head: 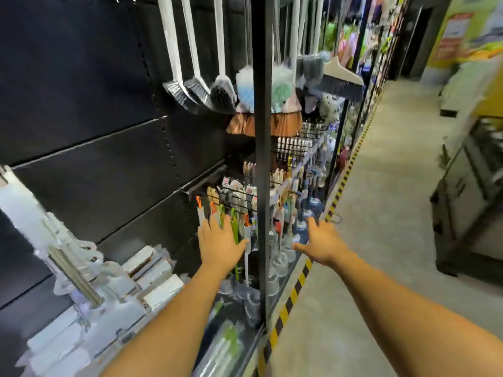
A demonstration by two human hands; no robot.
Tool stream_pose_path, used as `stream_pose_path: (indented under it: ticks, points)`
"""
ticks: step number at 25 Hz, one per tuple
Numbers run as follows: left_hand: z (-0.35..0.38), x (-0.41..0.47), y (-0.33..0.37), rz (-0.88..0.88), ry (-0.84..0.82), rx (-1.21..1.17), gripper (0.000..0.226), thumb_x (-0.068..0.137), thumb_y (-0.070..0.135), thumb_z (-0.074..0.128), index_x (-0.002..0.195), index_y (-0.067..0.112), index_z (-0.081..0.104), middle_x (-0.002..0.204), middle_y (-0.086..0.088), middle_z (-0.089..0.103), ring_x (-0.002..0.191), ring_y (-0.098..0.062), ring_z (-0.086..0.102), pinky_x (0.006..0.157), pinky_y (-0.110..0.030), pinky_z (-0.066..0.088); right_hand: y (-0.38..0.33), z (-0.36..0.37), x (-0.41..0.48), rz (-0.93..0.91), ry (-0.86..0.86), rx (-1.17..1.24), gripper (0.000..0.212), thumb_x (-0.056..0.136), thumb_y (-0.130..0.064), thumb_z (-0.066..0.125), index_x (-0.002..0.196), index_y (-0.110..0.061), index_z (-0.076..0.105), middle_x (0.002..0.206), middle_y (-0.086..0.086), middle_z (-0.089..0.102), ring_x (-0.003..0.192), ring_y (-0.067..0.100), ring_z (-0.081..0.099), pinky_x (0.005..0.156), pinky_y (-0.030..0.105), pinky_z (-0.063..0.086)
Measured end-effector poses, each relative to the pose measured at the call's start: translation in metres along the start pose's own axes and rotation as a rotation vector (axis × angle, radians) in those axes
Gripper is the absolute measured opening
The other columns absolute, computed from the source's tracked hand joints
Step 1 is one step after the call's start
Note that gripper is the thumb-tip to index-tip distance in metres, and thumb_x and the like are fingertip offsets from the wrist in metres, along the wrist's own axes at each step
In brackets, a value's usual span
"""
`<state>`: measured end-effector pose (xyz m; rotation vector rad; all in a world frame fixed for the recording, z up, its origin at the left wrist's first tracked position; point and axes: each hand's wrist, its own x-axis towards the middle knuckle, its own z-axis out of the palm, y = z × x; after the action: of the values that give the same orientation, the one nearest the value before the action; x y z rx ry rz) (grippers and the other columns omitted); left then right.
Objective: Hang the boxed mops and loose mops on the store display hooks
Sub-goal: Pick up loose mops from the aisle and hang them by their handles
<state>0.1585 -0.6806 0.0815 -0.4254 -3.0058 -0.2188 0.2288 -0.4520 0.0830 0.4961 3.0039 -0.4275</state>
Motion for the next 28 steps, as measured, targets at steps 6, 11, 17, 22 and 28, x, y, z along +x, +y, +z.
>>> stream_pose_path:
  ticks: [6,11,17,22,28]
  points:
    - [0.120,-0.082,0.013,0.279,-0.359,0.077,0.089,0.091,0.071,0.036,0.156,0.017,0.009,0.162,-0.020,0.009,0.150,-0.037,0.006,0.122,-0.048,0.010,0.044,0.145,-0.129,0.383,-0.139,0.102,0.082,0.086,-0.064,0.052,0.145,-0.012,0.026,0.140,0.017,0.042,0.128,0.035,0.039,0.102,0.041,0.038]
    - [0.185,-0.150,0.040,0.604,-0.568,0.181,0.085,0.092,0.067,0.038,0.155,0.015,0.012,0.161,-0.020,0.010,0.149,-0.036,0.008,0.121,-0.048,0.010,0.069,0.216,-0.246,0.801,-0.151,0.296,0.081,0.089,-0.062,0.051,0.146,-0.012,0.023,0.139,0.019,0.041,0.129,0.036,0.038,0.101,0.043,0.038]
    - [0.221,-0.224,0.084,1.000,-0.706,0.266,0.084,0.092,0.068,0.035,0.156,0.019,0.011,0.162,-0.020,0.009,0.149,-0.038,0.007,0.121,-0.046,0.009,0.063,0.267,-0.378,1.292,-0.093,0.551,0.078,0.088,-0.057,0.055,0.145,-0.012,0.027,0.140,0.018,0.042,0.131,0.035,0.037,0.104,0.042,0.038]
    - [0.235,-0.269,0.137,1.263,-0.766,0.377,0.083,0.094,0.067,0.033,0.157,0.020,0.007,0.163,-0.018,0.003,0.150,-0.036,0.003,0.122,-0.045,0.006,0.067,0.283,-0.441,1.508,-0.033,0.676,0.079,0.090,-0.058,0.051,0.146,-0.010,0.023,0.137,0.018,0.044,0.128,0.034,0.039,0.101,0.041,0.040]
    - [0.243,-0.346,0.239,1.617,-0.700,0.451,0.081,0.094,0.066,0.033,0.156,0.020,0.008,0.162,-0.020,0.006,0.150,-0.037,0.005,0.121,-0.046,0.006,0.110,0.286,-0.520,1.760,0.143,0.807,0.079,0.089,-0.060,0.052,0.146,-0.012,0.026,0.137,0.016,0.046,0.127,0.033,0.041,0.101,0.041,0.039]
